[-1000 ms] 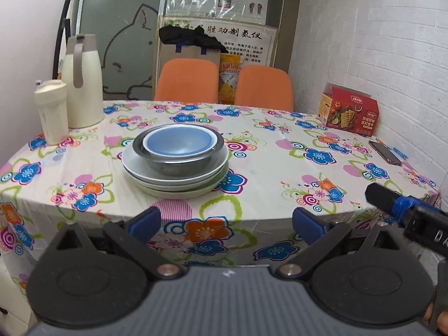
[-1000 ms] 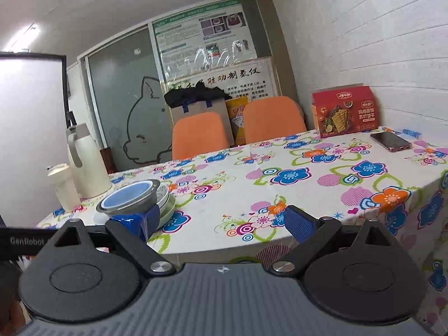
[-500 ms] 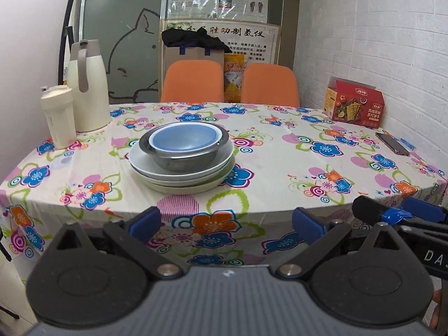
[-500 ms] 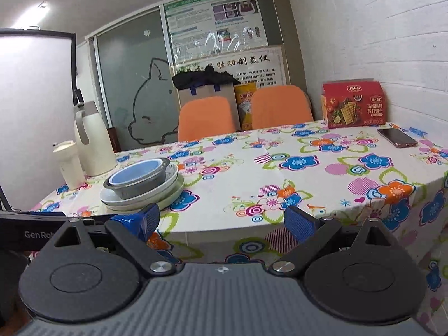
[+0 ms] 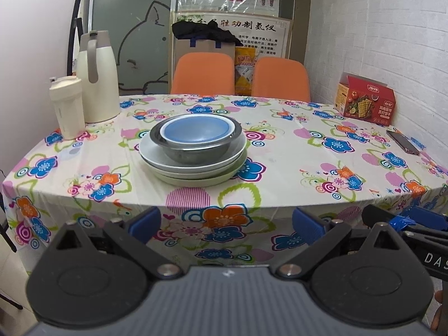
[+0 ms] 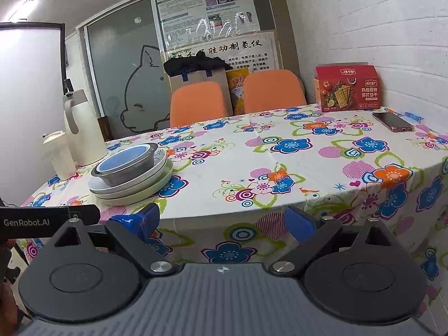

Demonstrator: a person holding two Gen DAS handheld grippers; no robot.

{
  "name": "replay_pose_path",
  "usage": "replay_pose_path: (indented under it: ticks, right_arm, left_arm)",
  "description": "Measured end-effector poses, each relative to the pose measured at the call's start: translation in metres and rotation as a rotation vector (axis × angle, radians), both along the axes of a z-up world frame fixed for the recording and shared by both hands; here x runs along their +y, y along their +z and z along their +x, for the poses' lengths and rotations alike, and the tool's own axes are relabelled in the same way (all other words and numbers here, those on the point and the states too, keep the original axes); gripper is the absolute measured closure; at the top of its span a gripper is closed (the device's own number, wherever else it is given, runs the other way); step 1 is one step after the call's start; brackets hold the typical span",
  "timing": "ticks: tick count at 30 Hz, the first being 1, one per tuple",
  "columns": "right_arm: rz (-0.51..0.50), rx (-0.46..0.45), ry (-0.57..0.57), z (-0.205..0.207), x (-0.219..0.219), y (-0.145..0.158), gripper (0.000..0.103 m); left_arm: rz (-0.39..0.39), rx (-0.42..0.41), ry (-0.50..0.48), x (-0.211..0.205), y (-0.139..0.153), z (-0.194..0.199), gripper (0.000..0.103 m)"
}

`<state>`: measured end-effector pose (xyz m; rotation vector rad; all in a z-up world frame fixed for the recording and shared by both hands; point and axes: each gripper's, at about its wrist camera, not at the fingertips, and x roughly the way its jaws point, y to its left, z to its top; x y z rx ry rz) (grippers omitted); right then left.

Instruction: Organize plates and bowls

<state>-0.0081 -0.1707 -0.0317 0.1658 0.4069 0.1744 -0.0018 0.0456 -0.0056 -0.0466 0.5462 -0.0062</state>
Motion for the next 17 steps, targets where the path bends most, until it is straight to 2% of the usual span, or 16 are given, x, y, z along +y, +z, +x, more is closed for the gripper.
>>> replay_pose_path:
  ticks: [6, 14, 17]
  right_arm:
    - [-0.015, 0.013, 0.005, 0.0024, 0.0041, -0.0021, 0.02]
    - [-0.027, 0.022, 0.012, 0.0037, 0.0069, -0.004, 0.02]
    - [-0.026, 0.026, 0.017, 0.0047, 0.0075, -0.0041, 0.02]
  left_arm:
    - [-0.011, -0.002, -0.001, 0.002, -0.0007, 0.0004, 0.005]
    - [-0.016, -0.057, 0.007, 0.0036, 0.0023, -0.0048, 0.005]
    - [-0.02, -0.054, 0.008, 0.0046, 0.0029, -0.0043, 0.005]
